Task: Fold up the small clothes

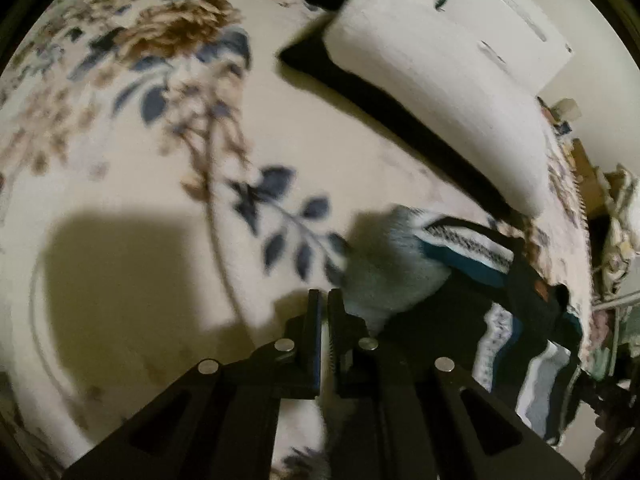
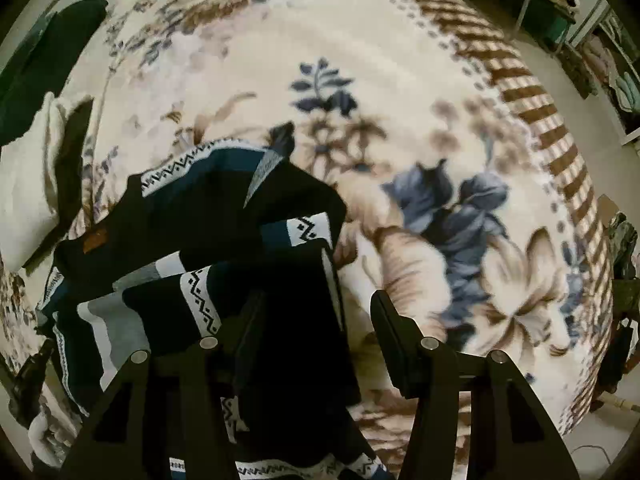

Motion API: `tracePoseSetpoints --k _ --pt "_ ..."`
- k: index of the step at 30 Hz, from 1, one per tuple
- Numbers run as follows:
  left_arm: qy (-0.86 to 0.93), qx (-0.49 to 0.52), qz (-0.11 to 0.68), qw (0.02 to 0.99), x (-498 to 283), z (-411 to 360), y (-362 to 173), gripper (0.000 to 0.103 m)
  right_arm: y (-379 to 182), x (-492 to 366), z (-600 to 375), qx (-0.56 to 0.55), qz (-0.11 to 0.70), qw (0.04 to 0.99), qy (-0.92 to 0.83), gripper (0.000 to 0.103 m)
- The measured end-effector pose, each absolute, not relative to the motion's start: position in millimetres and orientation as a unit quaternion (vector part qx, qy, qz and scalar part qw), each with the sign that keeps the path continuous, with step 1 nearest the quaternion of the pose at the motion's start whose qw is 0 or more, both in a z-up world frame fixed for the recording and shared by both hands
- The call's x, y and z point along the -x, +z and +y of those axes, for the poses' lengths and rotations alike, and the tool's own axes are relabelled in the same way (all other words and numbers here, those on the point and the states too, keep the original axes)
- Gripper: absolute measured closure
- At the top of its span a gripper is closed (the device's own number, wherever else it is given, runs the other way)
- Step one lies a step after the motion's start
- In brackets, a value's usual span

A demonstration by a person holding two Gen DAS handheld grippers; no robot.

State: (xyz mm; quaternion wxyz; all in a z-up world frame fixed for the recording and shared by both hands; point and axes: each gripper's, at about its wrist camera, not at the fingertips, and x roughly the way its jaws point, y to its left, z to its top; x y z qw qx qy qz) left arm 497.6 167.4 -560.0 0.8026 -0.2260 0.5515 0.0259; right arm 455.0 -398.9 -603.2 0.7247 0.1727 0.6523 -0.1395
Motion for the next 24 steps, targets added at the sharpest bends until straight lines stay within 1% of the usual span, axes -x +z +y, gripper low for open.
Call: tracePoseSetpoints --k 2,3,4,5,7,8,9,10,11,12,13,14,15,16,19,20,22,24 --pt "0.022 0.229 0.546 0.806 -498 173 -554 0.101 -614 -460 -396 -0.165 0.670 0.711 -0.136 0.048" --pt "0.021 0.223 0.548 0.806 -499 171 -551 0.100 -617 -461 -394 -0.159 0.675 0.707 -0.136 0.051" --pt "0.018 0.214 0.550 0.807 -498 168 -545 0.100 -616 -462 -391 -0.151 0.673 0.711 -0.139 0.074" --pt "0.020 0.207 0.547 0.811 -497 166 -540 0.100 -611 -463 -385 -0.131 0.665 0.721 -0.141 0.091" --pt "0.030 0.186 0.538 0.822 -490 162 -528 0.100 -600 -465 -378 -0.105 0.647 0.742 -0.143 0.091" --pt "0.034 0.173 0.536 0.825 -486 158 -523 0.098 -598 -467 -376 -0.097 0.645 0.744 -0.144 0.091" --pt "0.038 0.164 0.539 0.825 -484 156 -520 0.093 -598 -468 -376 -0.097 0.648 0.742 -0.143 0.091" --pt "0.045 0.151 0.543 0.825 -482 151 -518 0.089 -600 -469 -378 -0.103 0.654 0.736 -0.139 0.089" --pt "0.051 0.139 0.545 0.825 -479 147 -516 0.072 -601 -469 -379 -0.109 0.660 0.731 -0.138 0.081" --pt "0.058 0.125 0.547 0.826 -475 141 -512 0.051 -601 -467 -381 -0.117 0.663 0.726 -0.138 0.074" --pt "0.061 0.118 0.545 0.828 -471 136 -509 0.040 -599 -465 -382 -0.123 0.664 0.725 -0.137 0.054" --pt "0.061 0.113 0.539 0.833 -466 134 -502 0.020 -594 -460 -383 -0.134 0.662 0.726 -0.131 0.040" --pt "0.058 0.110 0.528 0.840 -460 130 -494 0.011 -590 -455 -381 -0.141 0.660 0.727 -0.128 0.037" --pt "0.053 0.104 0.518 0.847 -454 122 -486 0.009 -584 -448 -381 -0.144 0.660 0.726 -0.126 0.032" --pt "0.037 0.090 0.502 0.859 -440 102 -464 0.004 -568 -424 -378 -0.151 0.665 0.722 -0.119 0.027" --pt "0.028 0.085 0.500 0.862 -436 93 -458 0.003 -561 -413 -377 -0.156 0.667 0.720 -0.111 0.022" --pt "0.017 0.074 0.499 0.863 -424 75 -448 0.003 -547 -394 -377 -0.162 0.668 0.720 -0.099 0.018" --pt "0.007 0.055 0.498 0.865 -406 51 -439 0.003 -534 -370 -382 -0.159 0.669 0.721 -0.084 0.018"
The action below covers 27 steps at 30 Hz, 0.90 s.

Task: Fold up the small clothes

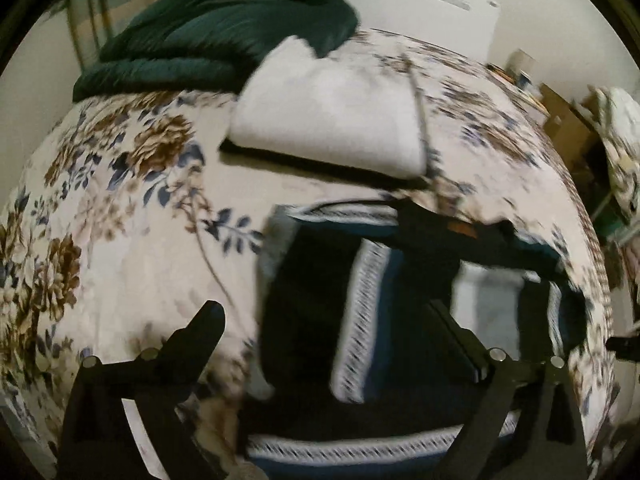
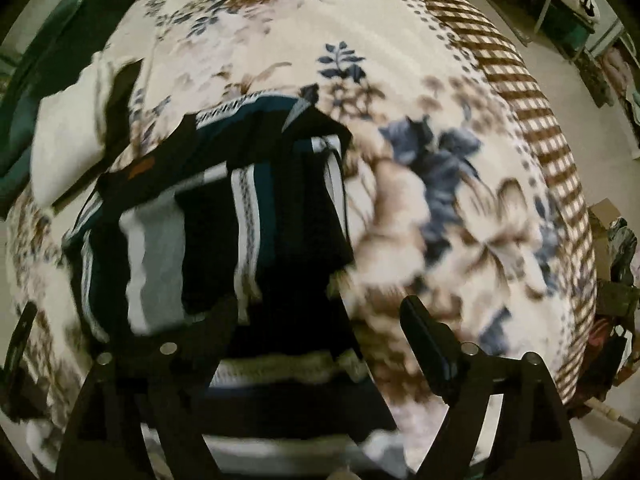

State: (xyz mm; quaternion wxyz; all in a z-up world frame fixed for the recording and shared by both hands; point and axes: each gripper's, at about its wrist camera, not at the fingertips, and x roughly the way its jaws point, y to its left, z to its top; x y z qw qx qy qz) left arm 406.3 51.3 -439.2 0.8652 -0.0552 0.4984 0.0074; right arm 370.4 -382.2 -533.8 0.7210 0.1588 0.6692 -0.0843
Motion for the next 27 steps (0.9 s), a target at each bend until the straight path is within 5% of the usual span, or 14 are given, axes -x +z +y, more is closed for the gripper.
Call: tracePoseSetpoints --k 5,7,10,12,13,16,24,27 --pt "0.042 0.020 0.526 0.849 -348 -5 -446 0.003 -547 -329 -394 -0.123 0.688 0.714 -0.044 0.020" --pt "0.066 0.014 0.554 0.830 -322 -24 -460 0.003 -570 -325 -400 -0.124 0.695 0.708 -0.022 0.035" --pt "0.104 0.014 0.588 0.802 -286 -48 -481 0.003 -604 -329 -400 -0.152 0.701 0.697 0.024 0.040" --pt "0.137 0.015 0.605 0.784 -258 -65 -492 0.003 -625 -334 -396 -0.163 0.702 0.691 0.055 0.063" --pt "0.148 0.019 0.609 0.779 -248 -72 -495 0.003 -632 -336 -395 -0.166 0.703 0.689 0.065 0.090" --pt "0.187 0.037 0.620 0.761 -220 -87 -504 0.003 -642 -335 -416 -0.167 0.699 0.695 0.037 0.101" --pt "0.197 0.092 0.629 0.747 -186 -115 -526 0.002 -645 -325 -497 -0.200 0.717 0.667 0.028 0.103" --pt "0.195 0.083 0.629 0.748 -178 -127 -529 0.003 -629 -338 -482 -0.183 0.698 0.688 0.079 0.082"
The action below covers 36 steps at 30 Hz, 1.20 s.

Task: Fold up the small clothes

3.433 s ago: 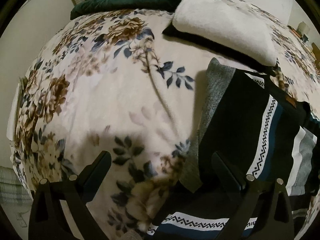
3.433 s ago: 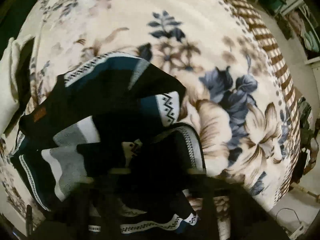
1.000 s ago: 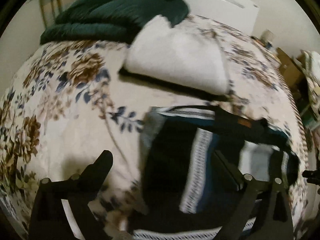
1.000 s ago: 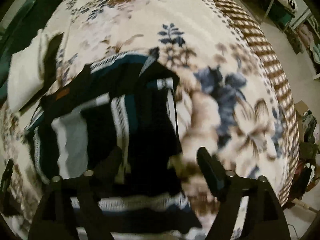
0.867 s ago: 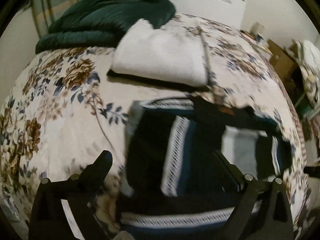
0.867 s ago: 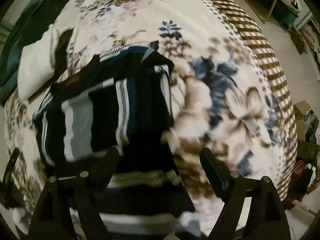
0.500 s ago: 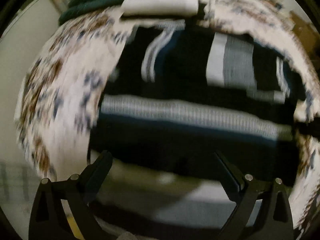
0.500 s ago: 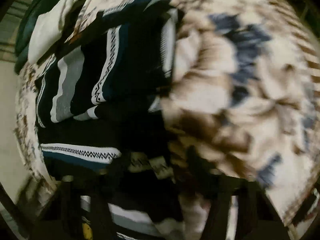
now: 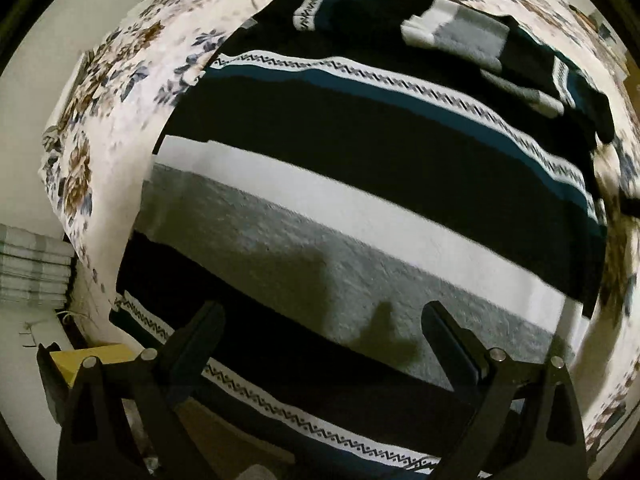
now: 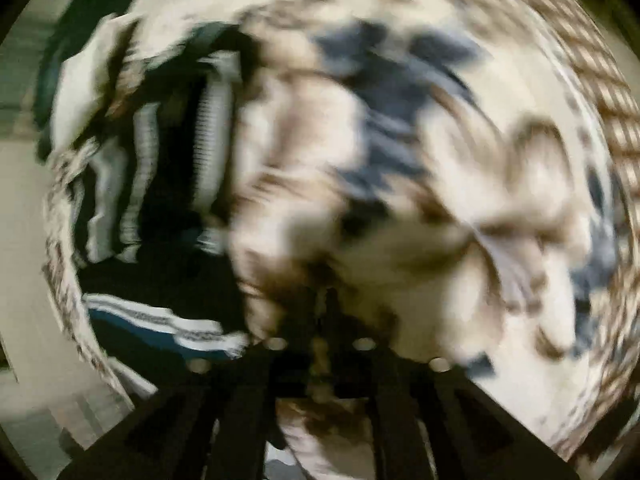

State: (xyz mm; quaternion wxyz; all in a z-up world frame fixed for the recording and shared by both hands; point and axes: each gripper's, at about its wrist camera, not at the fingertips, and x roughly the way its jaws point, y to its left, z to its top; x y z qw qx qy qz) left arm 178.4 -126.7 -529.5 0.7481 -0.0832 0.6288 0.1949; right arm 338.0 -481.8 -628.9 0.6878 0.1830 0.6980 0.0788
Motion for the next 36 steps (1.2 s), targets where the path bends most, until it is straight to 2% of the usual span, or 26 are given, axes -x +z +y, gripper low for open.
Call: tracePoseSetpoints --k 1,2,6,7,8,10,15,20,21,22,23,25,28,33,34,36 --pt "0.197 0.075 0.629 0.748 -176 -131 -530 0.003 -626 -343 -472 -0.175 0.695 0.691 0.094 0.062" --pt "0.198 0.071 0.630 0.748 -174 -134 -531 0.002 -624 -350 -458 -0.159 0.691 0.696 0.111 0.054" --pt "0.205 0.065 0.634 0.743 -168 -141 -531 0.002 -641 -372 -405 -0.071 0.706 0.692 0.133 0.053" --pt "0.209 0.063 0.634 0.742 -166 -143 -530 0.003 -648 -374 -394 -0.035 0.710 0.692 0.125 0.056" --pt "0.212 0.061 0.632 0.743 -164 -146 -529 0.003 -649 -374 -393 -0.027 0.707 0.697 0.115 0.072" --pt "0.215 0.061 0.632 0.742 -159 -150 -527 0.003 -645 -375 -405 -0.064 0.705 0.700 0.095 0.091" --pt "0.192 0.076 0.647 0.735 -142 -177 -532 0.003 -637 -369 -458 -0.153 0.711 0.684 0.059 0.093" --pt "0.131 0.078 0.675 0.722 -114 -225 -543 0.003 -631 -365 -446 -0.120 0.732 0.660 0.117 0.092" --pt "0.125 0.102 0.682 0.714 -107 -228 -546 0.003 -629 -359 -436 -0.123 0.743 0.643 0.138 0.089" --pt "0.123 0.124 0.687 0.706 -101 -228 -550 0.003 -625 -350 -436 -0.129 0.752 0.624 0.168 0.083" --pt "0.123 0.150 0.691 0.696 -92 -227 -554 0.003 -623 -338 -436 -0.128 0.760 0.609 0.190 0.068" --pt "0.132 0.189 0.693 0.683 -78 -220 -562 0.003 -625 -300 -435 -0.104 0.777 0.581 0.220 0.053" --pt "0.159 0.235 0.693 0.662 -61 -200 -573 0.003 -640 -251 -435 -0.094 0.799 0.539 0.249 0.053" --pt "0.198 0.251 0.674 0.667 -57 -166 -572 0.003 -676 -216 -424 -0.161 0.796 0.526 0.253 0.053" --pt "0.203 0.247 0.670 0.670 -57 -162 -569 0.003 -680 -213 -422 -0.167 0.791 0.533 0.250 0.054" --pt "0.209 0.237 0.665 0.676 -59 -156 -564 0.003 -677 -210 -427 -0.180 0.774 0.560 0.233 0.097"
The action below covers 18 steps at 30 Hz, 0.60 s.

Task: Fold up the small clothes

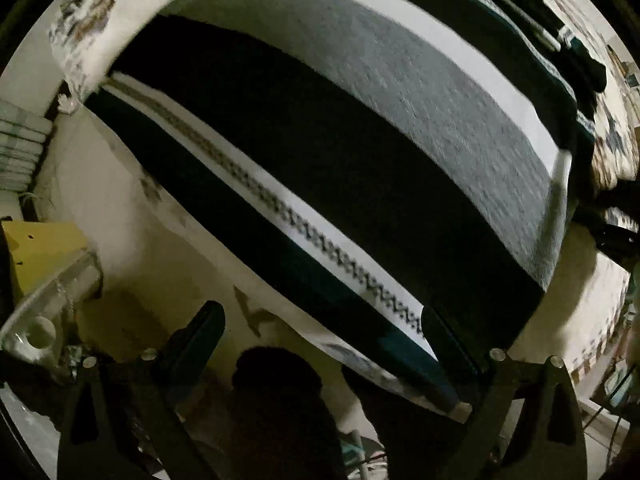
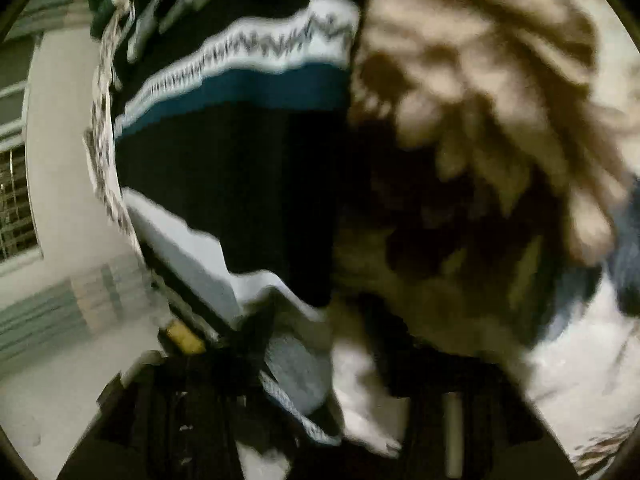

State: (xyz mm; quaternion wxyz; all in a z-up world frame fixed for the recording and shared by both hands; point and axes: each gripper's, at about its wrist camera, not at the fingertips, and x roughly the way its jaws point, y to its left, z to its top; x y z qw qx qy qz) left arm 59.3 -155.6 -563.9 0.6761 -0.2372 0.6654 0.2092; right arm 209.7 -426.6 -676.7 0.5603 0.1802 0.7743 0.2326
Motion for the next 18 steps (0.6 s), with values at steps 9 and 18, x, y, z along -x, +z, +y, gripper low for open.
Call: tracePoseSetpoints --k 9,18 --pt "0.151 0.152 0.677 0.704 -61 -204 -559 0.003 -659 -215 -456 -0.115 0.788 0.569 0.203 0.103" --pt "0.048 0.098 0.692 0.713 -84 -292 -596 0.003 -636 -248 -523 -0.128 0.780 0.583 0.188 0.047"
